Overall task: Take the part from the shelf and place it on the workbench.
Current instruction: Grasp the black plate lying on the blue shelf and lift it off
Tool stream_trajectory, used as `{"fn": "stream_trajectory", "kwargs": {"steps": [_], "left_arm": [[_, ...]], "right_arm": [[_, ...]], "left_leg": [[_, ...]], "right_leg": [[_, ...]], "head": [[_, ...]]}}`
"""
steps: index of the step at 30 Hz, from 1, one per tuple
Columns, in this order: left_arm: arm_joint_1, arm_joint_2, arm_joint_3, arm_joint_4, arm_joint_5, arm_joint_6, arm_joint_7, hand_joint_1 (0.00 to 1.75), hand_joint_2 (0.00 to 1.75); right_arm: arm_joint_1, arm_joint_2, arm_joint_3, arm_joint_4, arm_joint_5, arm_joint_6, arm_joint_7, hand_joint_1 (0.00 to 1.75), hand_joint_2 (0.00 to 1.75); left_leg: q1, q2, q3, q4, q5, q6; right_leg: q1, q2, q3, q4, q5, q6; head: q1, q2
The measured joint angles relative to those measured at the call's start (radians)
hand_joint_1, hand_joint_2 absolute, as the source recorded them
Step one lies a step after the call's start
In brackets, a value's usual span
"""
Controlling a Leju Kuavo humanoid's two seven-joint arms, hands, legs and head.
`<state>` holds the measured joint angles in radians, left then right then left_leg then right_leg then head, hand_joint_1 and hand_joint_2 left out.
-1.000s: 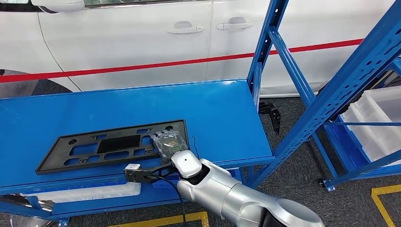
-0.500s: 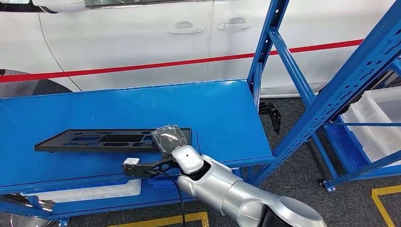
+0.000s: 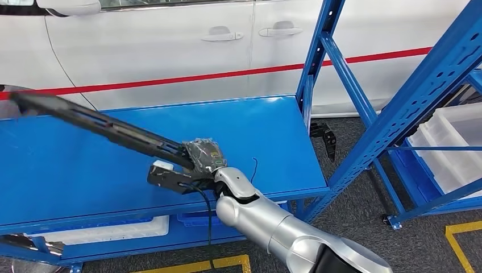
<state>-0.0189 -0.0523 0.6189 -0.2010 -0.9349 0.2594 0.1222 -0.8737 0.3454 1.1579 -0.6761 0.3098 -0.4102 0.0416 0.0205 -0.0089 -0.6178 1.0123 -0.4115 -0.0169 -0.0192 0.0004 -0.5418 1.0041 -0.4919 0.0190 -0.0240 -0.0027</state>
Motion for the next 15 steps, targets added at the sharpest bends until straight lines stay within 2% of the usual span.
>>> {"fn": "stream_trajectory", "kwargs": {"steps": [5,12,15], "left_arm": [[0.004,0.000,0.018,0.000,-0.006,0.001,-0.003,0.00,0.00],[0.004,0.000,0.026,0.000,-0.007,0.001,-0.003,0.00,0.00],[0.005,0.000,0.033,0.000,0.002,-0.004,-0.029,0.00,0.00]], "right_arm": [[0.015,0.000,-0.124,-0.062,-0.007,0.018,-0.025,1.75,1.75],[0.037,0.000,-0.175,-0.090,-0.005,0.019,-0.033,1.75,1.75],[0.047,-0.001,-0.209,-0.115,-0.061,0.033,-0.083,1.75,1.75]], "left_leg": [[0.000,0.000,-0.001,0.000,0.000,0.000],[0.000,0.000,-0.003,0.000,0.000,0.000],[0.000,0.000,-0.003,0.000,0.000,0.000]], "right_leg": [[0.000,0.000,0.000,0.000,0.000,0.000],[0.000,0.000,-0.002,0.000,0.000,0.000],[0.000,0.000,-0.003,0.000,0.000,0.000]], "head": [[0.000,0.000],[0.000,0.000],[0.000,0.000]]}}
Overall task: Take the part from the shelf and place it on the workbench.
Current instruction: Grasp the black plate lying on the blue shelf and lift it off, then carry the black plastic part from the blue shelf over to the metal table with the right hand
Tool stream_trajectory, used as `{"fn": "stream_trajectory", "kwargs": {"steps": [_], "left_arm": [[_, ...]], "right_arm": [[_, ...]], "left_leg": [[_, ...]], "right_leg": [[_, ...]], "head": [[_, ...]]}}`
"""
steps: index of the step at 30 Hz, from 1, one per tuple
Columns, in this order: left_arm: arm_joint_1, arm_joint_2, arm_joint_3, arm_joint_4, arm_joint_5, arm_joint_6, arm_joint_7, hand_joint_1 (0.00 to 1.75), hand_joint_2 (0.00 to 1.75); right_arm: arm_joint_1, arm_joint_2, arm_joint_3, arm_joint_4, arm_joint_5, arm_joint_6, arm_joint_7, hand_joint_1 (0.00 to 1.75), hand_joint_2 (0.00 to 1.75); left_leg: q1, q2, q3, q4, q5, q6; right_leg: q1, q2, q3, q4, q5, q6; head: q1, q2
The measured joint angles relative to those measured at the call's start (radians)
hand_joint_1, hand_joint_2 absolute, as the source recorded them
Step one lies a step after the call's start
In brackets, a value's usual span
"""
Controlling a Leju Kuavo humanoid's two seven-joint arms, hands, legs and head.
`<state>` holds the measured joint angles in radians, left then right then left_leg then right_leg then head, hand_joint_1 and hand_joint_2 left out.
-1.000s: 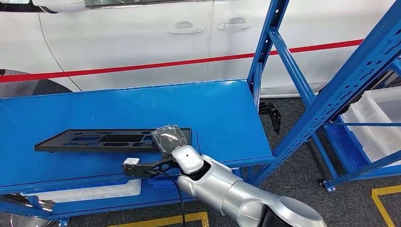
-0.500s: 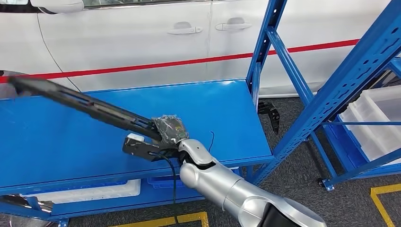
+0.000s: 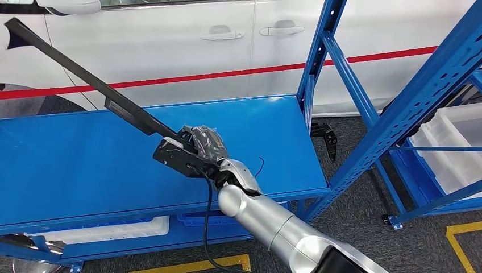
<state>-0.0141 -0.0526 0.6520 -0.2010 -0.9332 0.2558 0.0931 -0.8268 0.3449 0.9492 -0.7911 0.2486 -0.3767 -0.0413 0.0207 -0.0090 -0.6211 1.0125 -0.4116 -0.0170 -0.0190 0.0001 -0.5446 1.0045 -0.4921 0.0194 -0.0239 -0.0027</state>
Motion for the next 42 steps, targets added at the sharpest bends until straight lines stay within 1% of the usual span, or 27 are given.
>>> {"fn": "stream_trajectory", "kwargs": {"steps": [1,3,5,6,10,12,14,17,21,26,30,33,36,42], "left_arm": [[0.000,0.000,0.006,0.000,0.010,-0.006,-0.022,0.00,0.00],[0.001,0.000,0.026,0.000,0.042,-0.029,-0.085,0.00,0.87],[0.002,0.000,0.051,0.000,0.076,-0.057,-0.154,0.00,1.75],[0.003,-0.001,0.063,0.000,0.092,-0.067,-0.188,0.00,1.75],[0.006,-0.006,0.127,0.000,0.164,-0.072,-0.348,0.00,0.00],[0.006,-0.010,0.163,0.000,0.198,-0.091,-0.420,0.00,0.00],[0.007,-0.012,0.198,0.000,0.218,-0.103,-0.460,0.00,0.00],[0.009,-0.014,0.235,0.000,0.223,-0.089,-0.459,0.00,0.00],[0.009,-0.016,0.263,0.000,0.217,-0.090,-0.433,0.00,0.00],[0.008,-0.023,0.275,0.000,0.195,-0.103,-0.394,0.00,0.00],[0.008,-0.030,0.275,0.000,0.177,-0.112,-0.375,0.00,0.00],[0.008,-0.032,0.275,0.000,0.176,-0.112,-0.373,0.00,0.00],[0.008,-0.032,0.276,0.000,0.177,-0.119,-0.385,0.00,0.00],[0.008,-0.034,0.278,0.000,0.172,-0.133,-0.445,0.00,0.00]], "right_arm": [[0.003,-0.002,-0.025,-0.021,-0.032,0.019,-0.020,1.75,1.75],[0.005,-0.012,-0.092,-0.086,-0.097,0.074,-0.040,1.75,1.75],[0.004,-0.036,-0.166,-0.169,-0.148,0.125,-0.045,1.75,1.75],[0.005,-0.052,-0.202,-0.213,-0.165,0.144,-0.048,1.75,1.75],[0.036,-0.144,-0.338,-0.405,-0.198,0.182,-0.075,1.75,1.75],[0.089,-0.194,-0.395,-0.500,-0.216,0.189,-0.115,1.75,1.75],[0.163,-0.243,-0.448,-0.594,-0.236,0.192,-0.171,1.75,1.75],[0.275,-0.306,-0.520,-0.729,-0.270,0.198,-0.237,1.75,1.75],[0.365,-0.356,-0.596,-0.871,-0.304,0.214,-0.259,1.75,1.75],[0.428,-0.381,-0.626,-0.950,-0.302,0.218,-0.255,1.75,1.75],[0.475,-0.387,-0.634,-0.959,-0.302,0.220,-0.264,1.75,1.75],[0.489,-0.390,-0.637,-0.962,-0.302,0.220,-0.266,1.75,1.75],[0.499,-0.393,-0.641,-0.966,-0.302,0.220,-0.269,1.75,1.75],[0.548,-0.396,-0.657,-0.973,-0.303,0.238,-0.283,1.75,1.75]], "left_leg": [[0.000,0.000,0.000,0.000,0.000,0.000],[0.000,0.000,-0.001,0.000,0.000,0.000],[0.000,-0.001,-0.001,0.000,0.000,0.000],[0.000,-0.002,-0.001,0.001,0.000,0.000],[0.000,-0.002,-0.001,0.001,0.000,0.001],[0.000,-0.002,-0.001,0.001,-0.001,0.002],[-0.001,-0.003,-0.001,0.001,-0.002,0.003],[-0.002,-0.003,-0.001,0.002,-0.003,0.004],[-0.003,-0.002,-0.002,0.001,-0.004,0.003],[-0.003,-0.001,0.000,0.000,-0.004,0.003],[-0.002,-0.001,0.000,0.000,-0.004,0.003],[-0.003,-0.001,0.000,0.000,-0.004,0.003],[-0.003,-0.001,0.000,0.000,-0.004,0.003],[-0.003,-0.001,0.000,0.000,-0.004,0.003]], "right_leg": [[0.000,0.000,-0.001,0.000,0.000,0.000],[0.000,-0.001,-0.001,0.000,0.000,0.000],[0.000,-0.002,-0.001,0.000,0.000,0.000],[-0.001,-0.002,-0.001,0.000,0.000,0.000],[-0.003,-0.002,-0.001,-0.001,0.000,0.000],[-0.004,-0.002,0.000,-0.001,0.000,0.001],[-0.004,-0.002,0.001,-0.001,0.000,0.001],[-0.004,-0.002,0.000,-0.001,0.000,0.002],[-0.003,-0.001,-0.001,-0.001,-0.001,0.003],[-0.003,-0.001,-0.001,-0.001,-0.002,0.004],[-0.002,-0.001,0.000,0.000,-0.002,0.004],[-0.003,-0.001,0.000,0.000,-0.002,0.004],[-0.003,-0.001,0.000,0.000,-0.002,0.004],[-0.003,-0.001,0.000,0.000,-0.002,0.005]], "head": [[0.000,0.000],[0.000,0.000],[0.000,0.000],[0.000,0.000],[0.000,0.000],[0.000,0.000],[0.000,0.000],[0.000,0.000],[0.000,0.000],[0.000,0.000],[0.000,0.000],[0.000,0.000],[0.000,0.000],[0.000,0.000]]}}
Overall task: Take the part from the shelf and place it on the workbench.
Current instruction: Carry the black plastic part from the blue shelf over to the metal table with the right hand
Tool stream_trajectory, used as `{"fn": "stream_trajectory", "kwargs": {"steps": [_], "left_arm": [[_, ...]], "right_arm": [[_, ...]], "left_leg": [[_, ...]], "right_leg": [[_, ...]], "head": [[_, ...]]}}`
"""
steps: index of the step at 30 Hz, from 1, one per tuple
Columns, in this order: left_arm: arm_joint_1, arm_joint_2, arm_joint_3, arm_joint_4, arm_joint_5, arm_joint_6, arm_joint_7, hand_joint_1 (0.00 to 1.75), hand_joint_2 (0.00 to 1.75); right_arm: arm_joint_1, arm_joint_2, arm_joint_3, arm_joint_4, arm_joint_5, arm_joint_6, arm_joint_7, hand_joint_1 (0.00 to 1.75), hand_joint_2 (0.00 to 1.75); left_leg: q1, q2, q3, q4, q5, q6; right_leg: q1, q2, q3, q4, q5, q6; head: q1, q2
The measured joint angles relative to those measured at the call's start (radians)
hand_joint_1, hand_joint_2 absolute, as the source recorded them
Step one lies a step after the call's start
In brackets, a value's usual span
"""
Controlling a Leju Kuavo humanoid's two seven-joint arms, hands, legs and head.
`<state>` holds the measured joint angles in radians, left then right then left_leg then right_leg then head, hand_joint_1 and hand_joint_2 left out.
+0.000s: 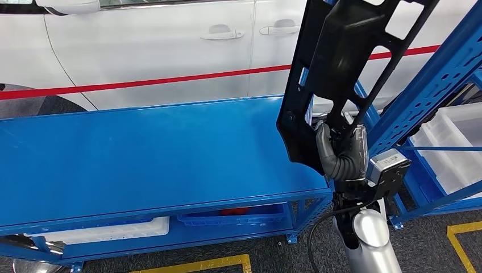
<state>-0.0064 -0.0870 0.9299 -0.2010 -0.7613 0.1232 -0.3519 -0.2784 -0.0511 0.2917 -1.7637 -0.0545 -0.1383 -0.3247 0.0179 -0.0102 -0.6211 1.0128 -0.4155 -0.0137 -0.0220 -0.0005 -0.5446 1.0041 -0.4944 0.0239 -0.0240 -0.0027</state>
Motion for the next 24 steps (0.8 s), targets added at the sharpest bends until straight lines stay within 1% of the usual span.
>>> {"fn": "stream_trajectory", "kwargs": {"steps": [4,5,8,9,10,11,12,13,14,15,16,17,18,19,20,21,22,24], "left_arm": [[0.000,-0.003,0.004,0.000,-0.007,-0.008,-0.010,0.00,0.00],[0.000,-0.004,0.005,0.000,-0.009,-0.011,-0.010,0.00,0.00],[0.001,-0.005,0.005,0.000,-0.022,-0.023,-0.007,0.00,0.00],[0.002,-0.005,0.005,0.000,-0.028,-0.027,-0.005,0.00,0.00],[0.002,-0.006,0.005,0.000,-0.034,-0.029,-0.005,0.00,0.00],[0.002,-0.007,0.005,0.000,-0.040,-0.030,-0.004,0.00,0.00],[0.002,-0.008,0.005,0.000,-0.046,-0.030,-0.004,0.00,0.00],[0.002,-0.009,0.005,0.000,-0.052,-0.030,-0.003,0.00,0.00],[0.002,-0.010,0.005,0.000,-0.058,-0.029,-0.003,0.00,0.00],[0.002,-0.010,0.005,-0.001,-0.064,-0.028,-0.002,0.00,0.00],[0.003,-0.011,0.005,-0.001,-0.069,-0.026,-0.002,0.00,0.00],[0.003,-0.011,0.005,-0.001,-0.073,-0.024,-0.002,0.00,0.00],[0.003,-0.011,0.005,-0.001,-0.075,-0.023,-0.002,0.00,0.00],[0.004,-0.012,0.005,-0.001,-0.078,-0.021,-0.002,0.00,0.00],[0.004,-0.013,0.005,-0.002,-0.079,-0.019,-0.002,0.00,0.00],[0.005,-0.014,0.005,-0.002,-0.082,-0.018,-0.002,0.00,0.00],[0.006,-0.015,0.005,-0.003,-0.085,-0.015,-0.002,0.00,0.00],[0.007,-0.016,0.005,-0.005,-0.089,-0.013,0.001,0.00,0.00]], "right_arm": [[0.025,-0.001,-0.006,-0.002,0.007,0.013,-0.010,1.75,1.75],[0.030,-0.001,-0.006,-0.002,0.008,0.015,-0.012,1.75,1.75],[0.047,0.000,-0.006,-0.003,0.016,0.016,-0.016,1.75,1.75],[0.052,0.001,-0.006,-0.003,0.017,0.017,-0.017,1.75,1.75],[0.056,0.002,-0.006,-0.003,0.018,0.019,-0.017,1.75,1.75],[0.060,0.003,-0.006,-0.003,0.018,0.022,-0.018,1.75,1.75],[0.062,0.004,-0.006,-0.004,0.017,0.027,-0.020,1.75,1.75],[0.065,0.004,-0.006,-0.004,0.014,0.032,-0.021,1.75,1.75],[0.069,0.004,-0.006,-0.005,0.011,0.039,-0.024,1.75,1.75],[0.074,0.004,-0.006,-0.005,0.007,0.044,-0.026,1.75,1.75],[0.080,0.005,-0.006,-0.006,0.005,0.048,-0.028,1.75,1.75],[0.086,0.005,-0.006,-0.007,0.003,0.051,-0.030,1.75,1.75],[0.090,0.007,-0.006,-0.011,0.001,0.053,-0.031,1.75,1.75],[0.093,0.009,-0.006,-0.017,0.001,0.054,-0.033,1.75,1.75],[0.095,0.012,-0.006,-0.024,0.000,0.055,-0.034,1.75,1.75],[0.098,0.015,-0.006,-0.033,0.001,0.057,-0.036,1.75,1.75],[0.100,0.019,-0.006,-0.042,0.002,0.059,-0.038,1.75,1.75],[0.105,0.026,-0.005,-0.055,0.003,0.061,-0.042,1.75,1.75]], "left_leg": [[0.000,0.000,0.000,0.000,0.000,0.000],[-0.001,0.000,-0.001,0.002,-0.002,0.002],[-0.005,0.000,-0.002,0.009,-0.007,0.014],[-0.005,0.000,0.000,0.005,-0.005,0.017],[-0.002,0.000,0.005,-0.003,0.001,0.021],[0.000,0.002,0.010,-0.014,0.008,0.026],[0.003,0.003,0.014,-0.025,0.014,0.030],[0.005,0.005,0.017,-0.033,0.018,0.033],[0.003,0.006,0.017,-0.035,0.020,0.035],[0.002,0.006,0.014,-0.033,0.020,0.036],[0.002,0.006,0.011,-0.030,0.020,0.035],[0.001,0.005,0.008,-0.027,0.020,0.035],[0.002,0.005,0.004,-0.022,0.020,0.034],[0.003,0.004,0.000,-0.016,0.020,0.031],[0.003,0.002,-0.005,-0.009,0.020,0.026],[0.003,0.001,-0.009,-0.004,0.020,0.019],[0.002,0.000,-0.012,0.001,0.021,0.012],[0.001,-0.002,-0.016,0.001,0.030,-0.005]], "right_leg": [[0.000,0.000,0.000,0.000,0.000,0.000],[-0.002,0.000,0.000,-0.001,0.000,0.001],[-0.009,-0.001,0.003,-0.005,0.002,0.011],[-0.009,-0.001,0.005,-0.007,0.003,0.015],[-0.010,-0.001,0.007,-0.007,0.002,0.018],[-0.009,-0.001,0.006,0.000,-0.007,0.020],[-0.009,0.000,-0.002,0.022,-0.029,0.021],[-0.009,0.000,-0.021,0.068,-0.062,0.020],[-0.008,0.001,-0.048,0.131,-0.101,0.019],[-0.008,0.001,-0.077,0.197,-0.133,0.019],[-0.008,0.001,-0.098,0.247,-0.149,0.020],[-0.009,0.001,-0.104,0.264,-0.144,0.021],[-0.011,0.001,-0.089,0.239,-0.120,0.021],[-0.013,0.000,-0.057,0.180,-0.085,0.021],[-0.013,0.001,-0.021,0.114,-0.058,0.020],[-0.011,0.003,0.005,0.062,-0.035,0.016],[-0.008,0.004,0.019,0.032,-0.024,0.011],[-0.001,0.008,0.012,0.028,-0.016,-0.003]], "head": [[0.000,0.000],[0.000,0.000],[-0.001,0.000],[-0.001,0.000],[-0.001,0.000],[0.000,0.000],[0.002,0.000],[0.004,0.000],[0.006,0.000],[0.007,0.000],[0.007,0.000],[0.008,0.000],[0.008,0.000],[0.008,0.000],[0.008,0.000],[0.008,0.000],[0.008,0.000],[0.007,0.000]]}}
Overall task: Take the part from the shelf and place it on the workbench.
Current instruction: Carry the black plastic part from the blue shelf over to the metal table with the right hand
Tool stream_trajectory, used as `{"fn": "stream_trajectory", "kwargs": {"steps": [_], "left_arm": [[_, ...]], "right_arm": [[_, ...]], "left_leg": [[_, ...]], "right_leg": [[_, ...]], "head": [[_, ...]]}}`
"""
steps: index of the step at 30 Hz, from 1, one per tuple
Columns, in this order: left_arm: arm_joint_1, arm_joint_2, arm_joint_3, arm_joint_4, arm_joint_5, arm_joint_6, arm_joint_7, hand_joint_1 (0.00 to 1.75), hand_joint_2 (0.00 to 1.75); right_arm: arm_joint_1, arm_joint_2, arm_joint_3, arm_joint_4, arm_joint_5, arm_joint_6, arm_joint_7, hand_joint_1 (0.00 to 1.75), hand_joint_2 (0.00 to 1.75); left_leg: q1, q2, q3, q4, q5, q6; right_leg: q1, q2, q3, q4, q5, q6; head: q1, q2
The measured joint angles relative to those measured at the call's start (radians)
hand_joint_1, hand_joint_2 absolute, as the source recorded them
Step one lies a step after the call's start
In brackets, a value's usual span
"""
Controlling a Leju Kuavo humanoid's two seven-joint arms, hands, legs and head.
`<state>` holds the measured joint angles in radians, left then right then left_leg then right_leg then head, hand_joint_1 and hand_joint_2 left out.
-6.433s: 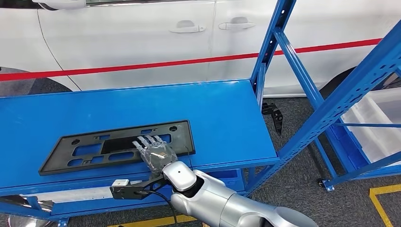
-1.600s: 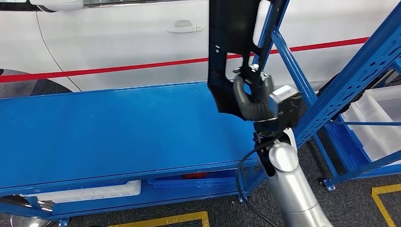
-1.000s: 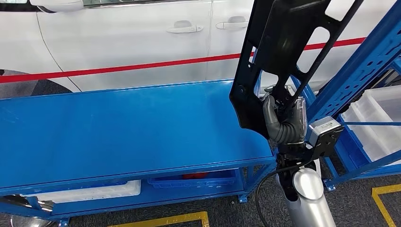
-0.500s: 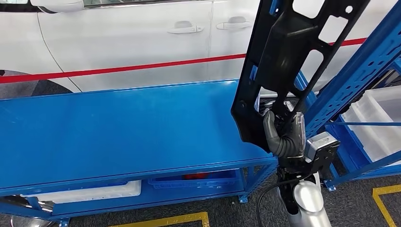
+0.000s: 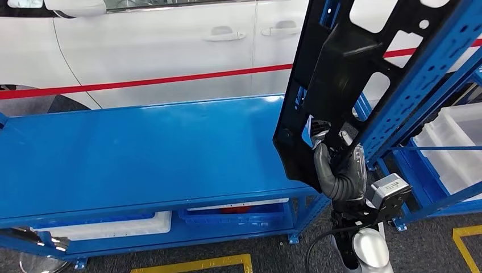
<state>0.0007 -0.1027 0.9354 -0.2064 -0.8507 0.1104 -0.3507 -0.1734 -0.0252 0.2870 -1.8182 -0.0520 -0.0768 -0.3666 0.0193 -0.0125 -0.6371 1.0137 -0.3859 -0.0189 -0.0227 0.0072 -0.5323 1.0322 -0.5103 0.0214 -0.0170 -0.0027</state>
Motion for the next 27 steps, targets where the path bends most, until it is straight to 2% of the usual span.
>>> {"fn": "stream_trajectory", "kwargs": {"steps": [2,3,4,6,7,8,9,10,11,12,13,14,16,17,18,19,21,22,23,24,25,26,27], "left_arm": [[0.001,0.000,0.000,-0.001,-0.004,0.001,0.006,0.00,0.00],[0.001,0.000,0.000,-0.001,-0.006,0.001,0.009,0.00,0.00],[0.001,0.000,0.000,-0.001,-0.007,0.001,0.012,0.00,0.00],[0.000,0.001,0.000,-0.001,-0.007,0.001,0.014,0.00,0.00],[0.000,0.002,0.000,-0.002,-0.008,0.001,0.015,0.00,0.00],[0.000,0.003,0.000,-0.002,-0.008,0.001,0.015,0.00,0.00],[0.000,0.003,0.000,-0.003,-0.008,0.001,0.015,0.00,0.00],[-0.001,0.003,0.000,-0.003,-0.008,0.001,0.015,0.00,0.00],[-0.002,0.003,0.000,-0.004,-0.008,0.001,0.015,0.00,0.00],[-0.003,0.004,0.000,-0.005,-0.008,0.001,0.015,0.00,0.00],[-0.005,0.004,0.000,-0.005,-0.008,0.001,0.015,0.00,0.00],[-0.007,0.005,0.000,-0.006,-0.008,0.001,0.015,0.00,0.00],[-0.007,0.005,0.002,-0.006,-0.008,0.001,0.018,0.00,0.00],[-0.007,0.005,0.003,-0.006,-0.008,0.002,0.019,0.00,0.00],[-0.007,0.005,0.004,-0.006,-0.009,0.002,0.021,0.00,0.00],[-0.007,0.005,0.006,-0.006,-0.009,0.003,0.022,0.00,0.00],[-0.007,0.005,0.008,-0.006,-0.012,0.004,0.023,0.00,0.00],[-0.007,0.006,0.009,-0.006,-0.014,0.004,0.023,0.00,0.00],[-0.007,0.006,0.010,-0.006,-0.015,0.004,0.024,0.00,0.00],[-0.006,0.006,0.012,-0.006,-0.017,0.003,0.024,0.00,0.00],[-0.006,0.006,0.014,-0.006,-0.018,0.002,0.025,0.00,0.00],[-0.006,0.006,0.016,-0.006,-0.019,0.001,0.025,0.00,0.00],[-0.006,0.006,0.017,-0.006,-0.019,0.000,0.025,0.00,0.00]], "right_arm": [[0.001,0.008,0.002,-0.005,-0.002,0.002,-0.002,1.75,1.75],[0.002,0.012,0.003,-0.006,-0.004,0.003,-0.002,1.75,1.75],[0.002,0.015,0.003,-0.006,-0.005,0.004,-0.003,1.75,1.75],[0.004,0.020,0.003,-0.006,-0.007,0.004,-0.004,1.75,1.75],[0.005,0.022,0.003,-0.006,-0.007,0.004,-0.004,1.75,1.75],[0.007,0.023,0.003,-0.006,-0.008,0.004,-0.004,1.75,1.75],[0.008,0.024,0.003,-0.006,-0.008,0.004,-0.003,1.75,1.75],[0.008,0.024,0.004,-0.006,-0.008,0.004,-0.003,1.75,1.75],[0.009,0.025,0.004,-0.007,-0.008,0.004,-0.004,1.75,1.75],[0.009,0.026,0.004,-0.007,-0.008,0.004,-0.004,1.75,1.75],[0.009,0.026,0.004,-0.008,-0.008,0.004,-0.004,1.75,1.75],[0.008,0.027,0.004,-0.009,-0.008,0.004,-0.004,1.75,1.75],[0.009,0.027,0.004,-0.011,-0.010,0.004,-0.008,1.75,1.75],[0.011,0.027,0.004,-0.013,-0.012,0.003,-0.012,1.75,1.75],[0.014,0.027,0.003,-0.016,-0.015,0.002,-0.017,1.75,1.75],[0.018,0.027,0.003,-0.020,-0.017,0.000,-0.022,1.75,1.75],[0.029,0.027,0.004,-0.032,-0.020,-0.002,-0.031,1.75,1.75],[0.035,0.027,0.004,-0.037,-0.021,0.000,-0.034,1.75,1.75],[0.041,0.027,0.005,-0.042,-0.022,0.002,-0.037,1.75,1.75],[0.047,0.027,0.007,-0.046,-0.023,0.003,-0.040,1.75,1.75],[0.051,0.028,0.010,-0.050,-0.023,0.005,-0.043,1.75,1.75],[0.055,0.028,0.015,-0.054,-0.021,0.004,-0.045,1.75,1.75],[0.058,0.029,0.019,-0.060,-0.020,0.003,-0.047,1.75,1.75]], "left_leg": [[0.003,0.001,-0.009,0.007,-0.007,-0.014],[0.005,0.002,-0.019,0.029,-0.033,-0.019],[0.006,0.004,-0.034,0.070,-0.074,-0.022],[0.006,0.006,-0.071,0.201,-0.168,-0.026],[0.006,0.006,-0.080,0.256,-0.195,-0.027],[0.006,0.006,-0.075,0.285,-0.201,-0.027],[0.006,0.006,-0.051,0.274,-0.185,-0.024],[0.005,0.006,-0.009,0.228,-0.161,-0.020],[0.003,0.006,0.044,0.159,-0.140,-0.014],[0.000,0.006,0.097,0.084,-0.131,-0.008],[-0.004,0.005,0.134,0.027,-0.130,-0.002],[-0.008,0.005,0.154,-0.008,-0.133,0.003],[-0.011,0.004,0.152,-0.025,-0.126,0.014],[-0.010,0.006,0.148,-0.030,-0.117,0.021],[-0.008,0.009,0.142,-0.033,-0.106,0.029],[-0.006,0.011,0.134,-0.037,-0.095,0.037],[-0.008,0.013,0.110,-0.035,-0.076,0.047],[-0.009,0.013,0.097,-0.032,-0.067,0.048],[-0.010,0.013,0.083,-0.029,-0.059,0.048],[-0.011,0.013,0.069,-0.024,-0.053,0.047],[-0.011,0.013,0.056,-0.018,-0.047,0.045],[-0.011,0.013,0.044,-0.010,-0.043,0.042],[-0.012,0.012,0.033,-0.003,-0.039,0.039]], "right_leg": [[-0.002,-0.003,-0.011,-0.006,0.009,-0.020],[-0.003,-0.005,-0.018,-0.009,0.018,-0.030],[-0.004,-0.007,-0.027,-0.011,0.027,-0.039],[0.000,-0.009,-0.049,-0.010,0.042,-0.046],[0.002,-0.011,-0.060,-0.009,0.050,-0.047],[0.005,-0.012,-0.072,-0.007,0.058,-0.047],[0.007,-0.012,-0.082,-0.006,0.065,-0.046],[0.008,-0.013,-0.092,-0.004,0.072,-0.045],[0.009,-0.013,-0.099,-0.003,0.078,-0.043],[0.011,-0.013,-0.105,-0.001,0.084,-0.039],[0.012,-0.013,-0.109,-0.001,0.091,-0.034],[0.011,-0.014,-0.111,-0.001,0.097,-0.027],[0.010,-0.015,-0.113,-0.006,0.111,-0.012],[0.009,-0.014,-0.116,-0.004,0.107,-0.006],[0.008,-0.013,-0.123,0.009,0.088,-0.002],[0.008,-0.011,-0.136,0.041,0.050,0.001],[0.007,-0.010,-0.168,0.157,-0.046,0.005],[0.007,-0.010,-0.180,0.216,-0.076,0.007],[0.007,-0.010,-0.180,0.254,-0.084,0.009],[0.007,-0.010,-0.165,0.260,-0.069,0.009],[0.007,-0.010,-0.133,0.229,-0.043,0.007],[0.008,-0.010,-0.086,0.172,-0.019,0.003],[0.010,-0.010,-0.035,0.100,-0.011,-0.002]], "head": [[-0.001,0.000],[-0.002,0.000],[-0.005,0.000],[-0.009,0.000],[-0.010,0.000],[-0.010,0.000],[-0.010,0.000],[-0.010,0.000],[-0.010,0.000],[-0.010,0.000],[-0.010,0.000],[-0.011,0.000],[-0.012,0.000],[-0.013,0.000],[-0.011,0.000],[-0.010,0.000],[-0.007,0.000],[-0.007,0.000],[-0.007,0.000],[-0.006,0.000],[-0.006,0.000],[-0.006,0.000],[-0.006,0.000]]}}
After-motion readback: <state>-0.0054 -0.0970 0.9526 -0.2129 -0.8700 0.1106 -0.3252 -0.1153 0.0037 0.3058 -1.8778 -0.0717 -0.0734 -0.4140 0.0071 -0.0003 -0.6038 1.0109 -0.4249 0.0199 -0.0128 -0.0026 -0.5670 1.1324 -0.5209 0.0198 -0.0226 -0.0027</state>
